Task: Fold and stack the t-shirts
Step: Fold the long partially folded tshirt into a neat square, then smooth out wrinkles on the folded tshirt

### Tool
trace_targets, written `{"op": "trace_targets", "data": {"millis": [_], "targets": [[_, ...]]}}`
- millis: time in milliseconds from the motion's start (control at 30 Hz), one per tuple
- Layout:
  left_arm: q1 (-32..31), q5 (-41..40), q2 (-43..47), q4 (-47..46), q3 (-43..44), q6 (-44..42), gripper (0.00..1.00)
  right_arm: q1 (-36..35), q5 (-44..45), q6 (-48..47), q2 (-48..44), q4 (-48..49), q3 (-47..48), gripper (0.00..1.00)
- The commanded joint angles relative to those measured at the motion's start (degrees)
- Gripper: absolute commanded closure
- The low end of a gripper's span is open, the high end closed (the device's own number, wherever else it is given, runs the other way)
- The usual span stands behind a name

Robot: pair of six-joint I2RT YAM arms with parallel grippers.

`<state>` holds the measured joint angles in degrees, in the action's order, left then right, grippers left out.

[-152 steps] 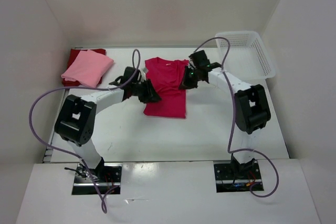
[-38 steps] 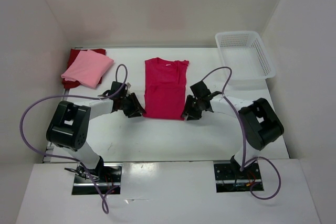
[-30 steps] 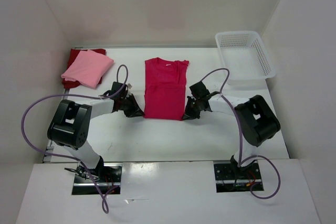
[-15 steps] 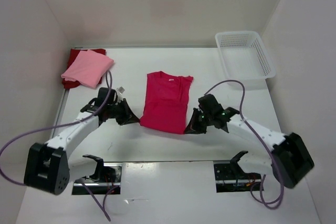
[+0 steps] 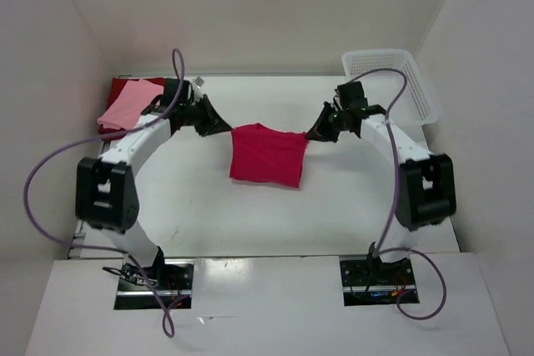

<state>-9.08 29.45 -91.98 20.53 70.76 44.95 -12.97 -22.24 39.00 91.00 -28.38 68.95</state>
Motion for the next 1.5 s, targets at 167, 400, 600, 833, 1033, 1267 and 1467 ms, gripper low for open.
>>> {"op": "trace_targets", "data": {"millis": [167, 400, 600, 833, 1033, 1267, 1467], "targets": [[0.64, -6.6, -26.83, -3.67, 21.42, -3.11, 1.0, 4.71, 5.19, -7.19, 20.51, 1.05, 18.84, 1.0], [0.64, -6.61, -33.7, -5.5, 29.43, 0.04, 0.88, 4.71, 6.68, -7.28, 29.84, -0.7, 29.47, 0.93], [0.65, -6.61, -25.03, -9.53, 27.52, 1.98, 0.71, 2.25, 8.53, -8.51, 21.53, -2.56, 29.07, 0.6], [-9.89, -0.2, -19.64, -19.03, 9.61, 7.42, 0.71, -2.66, -3.76, -2.36, 14.82, 8.07, 8.77, 0.99], [-10.43, -2.01, -20.43, -19.3, 1.67, 4.1, 0.71, -4.17, -7.56, -0.6, 18.68, 12.38, 4.71, 1.0], [-8.58, -0.98, -16.75, -24.05, -13.18, 4.09, 0.7, -3.64, -2.64, -2.44, 25.97, 13.53, 3.39, 1.0], [-7.97, -2.82, -6.47, -22.04, -20.04, 3.57, 0.63, -3.64, -0.88, -3.06, 25.64, 11.78, 4.0, 1.0]]}}
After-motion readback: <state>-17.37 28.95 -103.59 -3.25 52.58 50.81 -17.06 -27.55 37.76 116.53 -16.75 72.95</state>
